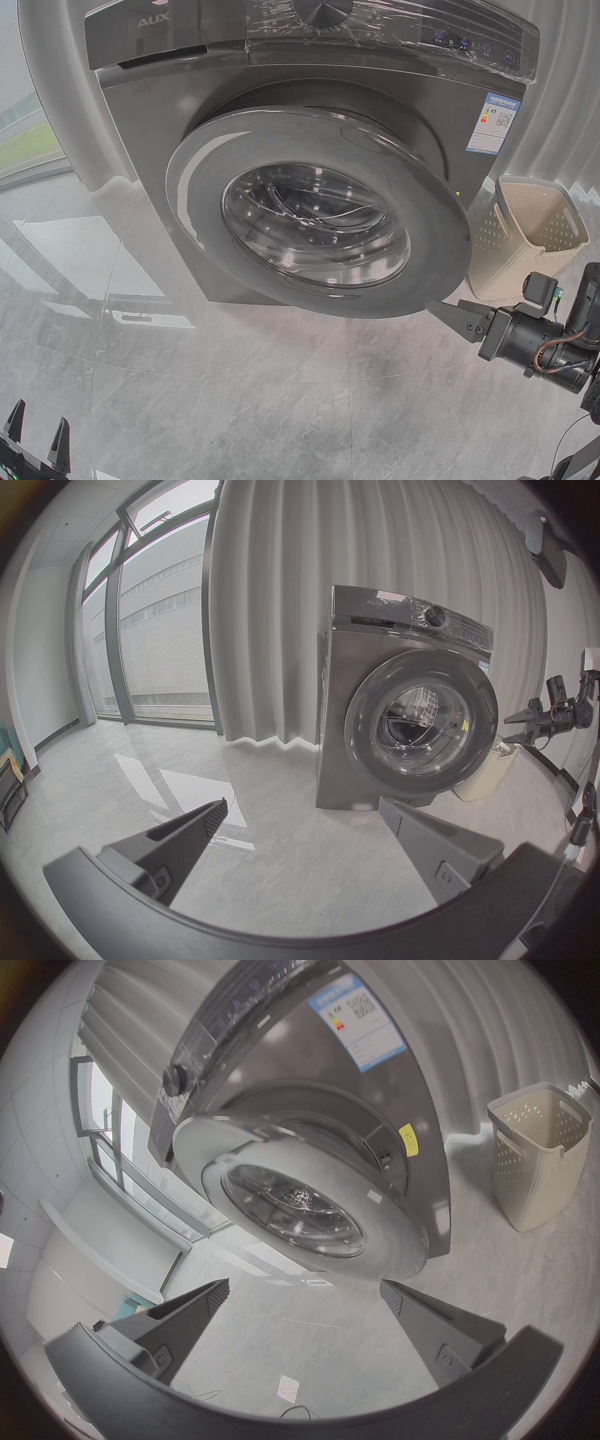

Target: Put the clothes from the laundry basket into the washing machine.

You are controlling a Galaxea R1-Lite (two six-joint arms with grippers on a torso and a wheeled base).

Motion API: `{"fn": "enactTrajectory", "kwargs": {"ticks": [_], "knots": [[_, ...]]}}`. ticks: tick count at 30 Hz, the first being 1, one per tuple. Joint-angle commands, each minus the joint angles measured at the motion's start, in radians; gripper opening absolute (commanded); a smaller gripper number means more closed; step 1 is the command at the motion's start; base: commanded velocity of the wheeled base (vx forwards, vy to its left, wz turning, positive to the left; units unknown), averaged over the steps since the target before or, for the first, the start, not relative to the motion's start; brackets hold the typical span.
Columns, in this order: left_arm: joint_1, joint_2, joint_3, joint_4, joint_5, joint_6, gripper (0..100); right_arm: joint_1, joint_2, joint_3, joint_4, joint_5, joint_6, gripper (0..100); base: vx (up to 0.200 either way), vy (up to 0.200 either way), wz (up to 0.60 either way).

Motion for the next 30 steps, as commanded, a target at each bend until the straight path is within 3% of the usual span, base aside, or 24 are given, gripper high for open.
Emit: {"fn": "enactTrajectory", "kwargs": {"ticks": [1,12,18,25,30], "knots": [[0.000,-0.007,0.016,0.000,0.001,0.000,100,0.008,0.052,-0.036,-0.003,0.000,0.000,100,0.200,0.000,0.00],[0.000,-0.007,0.018,0.000,0.001,0.000,100,-0.043,0.110,-0.105,-0.028,0.003,0.002,100,0.200,0.000,0.00],[0.000,-0.007,0.018,0.000,0.001,0.000,100,-0.112,0.149,-0.135,-0.145,-0.003,-0.005,100,0.200,0.000,0.00],[0.000,-0.007,0.018,0.000,0.001,-0.002,100,-0.172,0.163,-0.166,-0.189,-0.025,-0.005,100,0.000,0.000,0.00],[0.000,-0.007,0.018,0.000,0.001,-0.002,100,-0.161,0.147,-0.129,-0.188,-0.031,-0.005,100,0.000,0.000,0.00]]}}
